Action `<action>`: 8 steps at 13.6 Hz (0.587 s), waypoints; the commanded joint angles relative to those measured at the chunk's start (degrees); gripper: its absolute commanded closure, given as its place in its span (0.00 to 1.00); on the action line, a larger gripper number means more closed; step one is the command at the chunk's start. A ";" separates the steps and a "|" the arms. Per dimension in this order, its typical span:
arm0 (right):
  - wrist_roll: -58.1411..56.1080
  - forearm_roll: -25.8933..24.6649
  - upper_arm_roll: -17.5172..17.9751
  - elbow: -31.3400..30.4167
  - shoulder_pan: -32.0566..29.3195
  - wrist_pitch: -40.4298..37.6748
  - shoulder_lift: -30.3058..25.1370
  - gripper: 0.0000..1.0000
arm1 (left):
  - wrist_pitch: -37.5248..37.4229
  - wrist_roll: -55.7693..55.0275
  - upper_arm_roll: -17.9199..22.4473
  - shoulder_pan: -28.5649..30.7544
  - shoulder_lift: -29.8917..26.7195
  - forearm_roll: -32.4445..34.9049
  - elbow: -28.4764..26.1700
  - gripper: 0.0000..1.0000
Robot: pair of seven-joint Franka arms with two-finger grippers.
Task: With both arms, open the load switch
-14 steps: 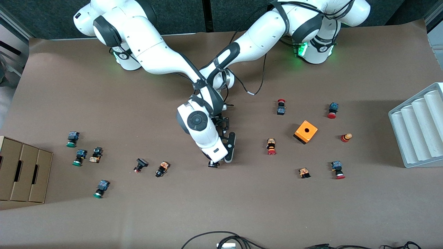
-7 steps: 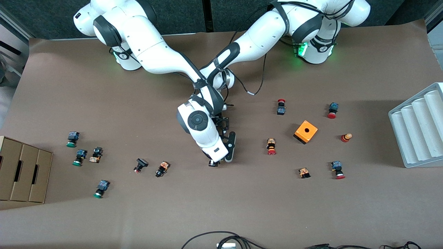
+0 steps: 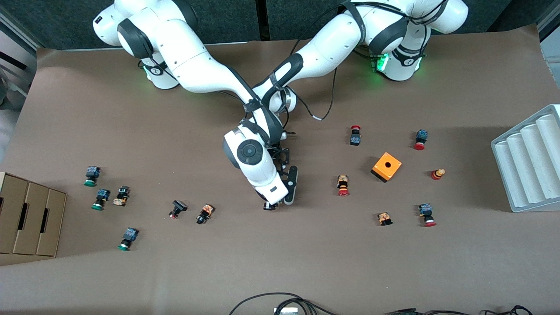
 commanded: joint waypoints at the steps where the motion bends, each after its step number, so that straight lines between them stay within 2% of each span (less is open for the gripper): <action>1: -0.66 0.80 -1.04 -2.03 0.21 0.69 -0.44 0.58 | -0.22 -0.79 0.41 -0.74 1.74 0.18 1.19 0.28; 8: -0.57 0.80 -0.95 -3.96 0.65 0.60 -1.58 0.59 | -0.22 -0.79 0.41 -0.74 1.74 0.18 1.19 0.28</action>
